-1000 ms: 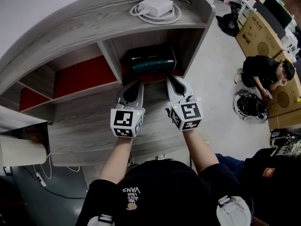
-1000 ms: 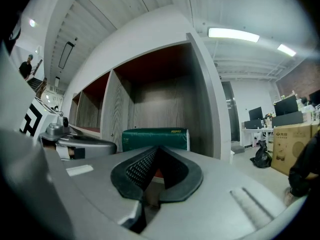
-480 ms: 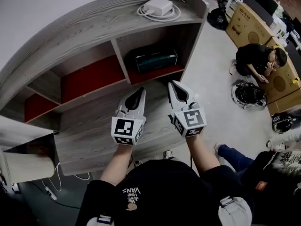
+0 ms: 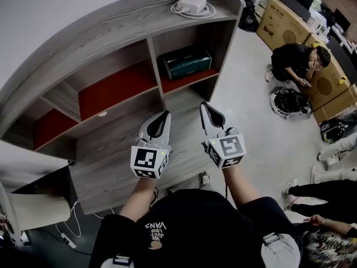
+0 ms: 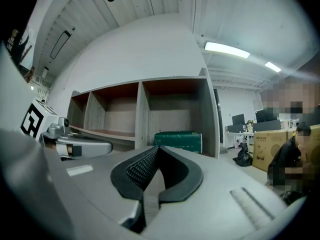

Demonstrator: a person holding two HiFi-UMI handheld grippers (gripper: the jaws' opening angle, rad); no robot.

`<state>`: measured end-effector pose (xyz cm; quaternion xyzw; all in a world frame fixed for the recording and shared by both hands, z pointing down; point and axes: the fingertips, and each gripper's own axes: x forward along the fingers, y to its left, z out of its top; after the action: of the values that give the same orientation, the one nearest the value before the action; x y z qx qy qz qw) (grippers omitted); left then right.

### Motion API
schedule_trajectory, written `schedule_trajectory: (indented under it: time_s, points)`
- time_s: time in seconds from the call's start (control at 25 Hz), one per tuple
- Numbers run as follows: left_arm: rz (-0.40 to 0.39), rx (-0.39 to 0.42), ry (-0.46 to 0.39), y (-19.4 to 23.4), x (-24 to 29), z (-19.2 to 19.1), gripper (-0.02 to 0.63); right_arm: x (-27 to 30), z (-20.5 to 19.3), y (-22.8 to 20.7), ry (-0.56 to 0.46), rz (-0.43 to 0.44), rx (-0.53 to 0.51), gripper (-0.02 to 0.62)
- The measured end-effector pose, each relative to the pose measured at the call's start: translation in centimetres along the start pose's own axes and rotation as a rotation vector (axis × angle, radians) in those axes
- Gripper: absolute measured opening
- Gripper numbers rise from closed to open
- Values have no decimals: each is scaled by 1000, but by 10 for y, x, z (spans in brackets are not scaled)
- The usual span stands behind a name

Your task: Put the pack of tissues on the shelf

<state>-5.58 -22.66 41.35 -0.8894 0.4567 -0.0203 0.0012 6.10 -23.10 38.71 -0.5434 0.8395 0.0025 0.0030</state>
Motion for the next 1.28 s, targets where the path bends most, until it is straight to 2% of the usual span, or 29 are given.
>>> schedule_trajectory:
  time_s: [0.6,1.28]
  points:
    - [-97,-12,-6,-8,-71,-12,52,-59,-8,48,-13,-104,13,2]
    - [-156,-20,1,-21,-131,-29,51,-107,-24,95,4,-137,31,2]
